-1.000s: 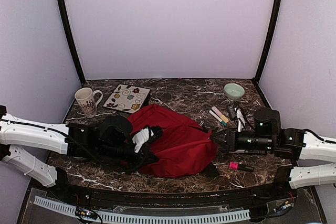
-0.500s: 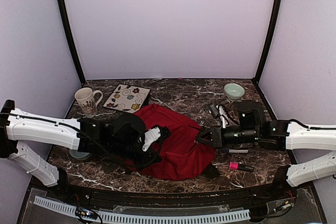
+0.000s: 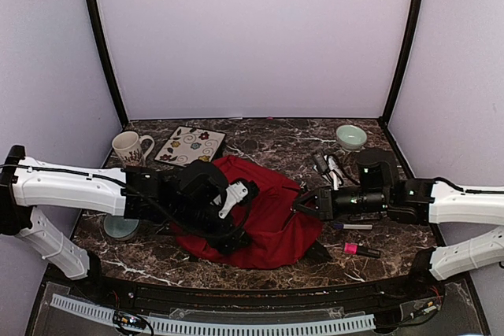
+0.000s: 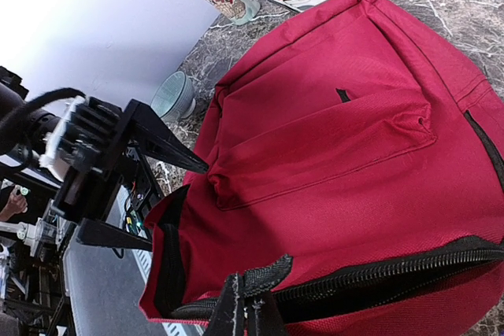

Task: Pack the student bag
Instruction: Hold the largest pocket of the student bag.

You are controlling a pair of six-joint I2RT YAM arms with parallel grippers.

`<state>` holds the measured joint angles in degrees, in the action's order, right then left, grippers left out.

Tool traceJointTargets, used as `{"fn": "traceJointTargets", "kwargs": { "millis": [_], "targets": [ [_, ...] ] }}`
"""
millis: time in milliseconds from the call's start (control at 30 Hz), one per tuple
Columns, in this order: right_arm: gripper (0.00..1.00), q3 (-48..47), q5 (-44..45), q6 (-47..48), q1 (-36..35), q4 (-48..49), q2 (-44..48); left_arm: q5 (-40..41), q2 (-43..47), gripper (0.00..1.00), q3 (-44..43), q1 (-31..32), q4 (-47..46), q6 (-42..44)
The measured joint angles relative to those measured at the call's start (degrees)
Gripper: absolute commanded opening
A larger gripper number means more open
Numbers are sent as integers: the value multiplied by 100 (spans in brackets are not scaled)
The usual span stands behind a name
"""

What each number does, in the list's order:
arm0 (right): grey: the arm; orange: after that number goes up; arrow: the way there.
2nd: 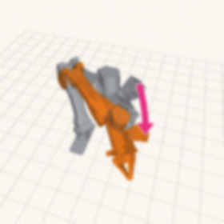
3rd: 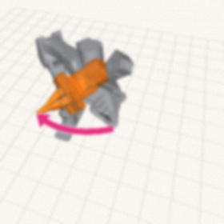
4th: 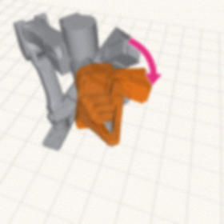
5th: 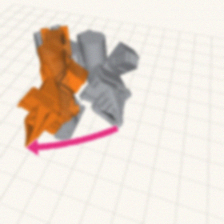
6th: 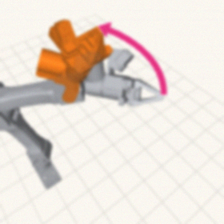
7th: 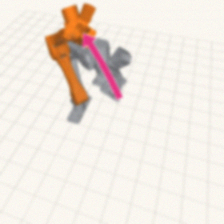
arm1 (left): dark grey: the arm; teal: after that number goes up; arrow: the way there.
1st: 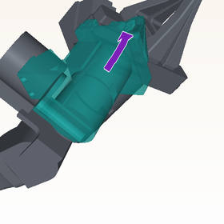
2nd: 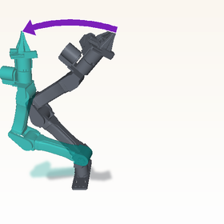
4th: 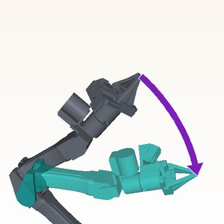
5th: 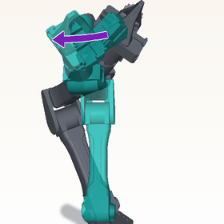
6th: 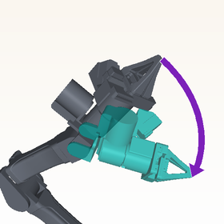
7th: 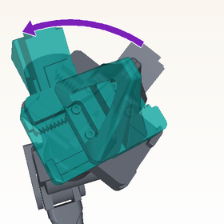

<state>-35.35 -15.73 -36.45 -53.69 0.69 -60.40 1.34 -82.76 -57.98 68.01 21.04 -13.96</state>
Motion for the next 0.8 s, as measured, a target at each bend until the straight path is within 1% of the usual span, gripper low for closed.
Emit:
{"fn": "traceJointTargets", "kwargs": {
  "millis": [100,267,400,567,633,733,800],
  "targets": [
    [0,-57,2,46,-37,22,-160,2,4,84,-173,0,109,92],
    [0,-627,22,227,-251,35,-846,24,120,88,-431,-2,540,319],
    [0,-1086,-76,348,-474,225,-1467,15,553,89,-457,0,804,415],
    [0,-1792,-345,501,-807,216,-2227,-133,1165,91,-538,-2,1010,417],
    [0,-2035,-442,568,-898,175,-2409,-229,1294,92,-588,-2,1117,385],
    [0,-2243,-520,640,-979,24,-2483,-323,1427,98,-595,-2,1373,345],
    [0,-2306,-518,686,-986,-87,-2476,-341,1451,98,-640,-2,1578,299]
  ]
}}
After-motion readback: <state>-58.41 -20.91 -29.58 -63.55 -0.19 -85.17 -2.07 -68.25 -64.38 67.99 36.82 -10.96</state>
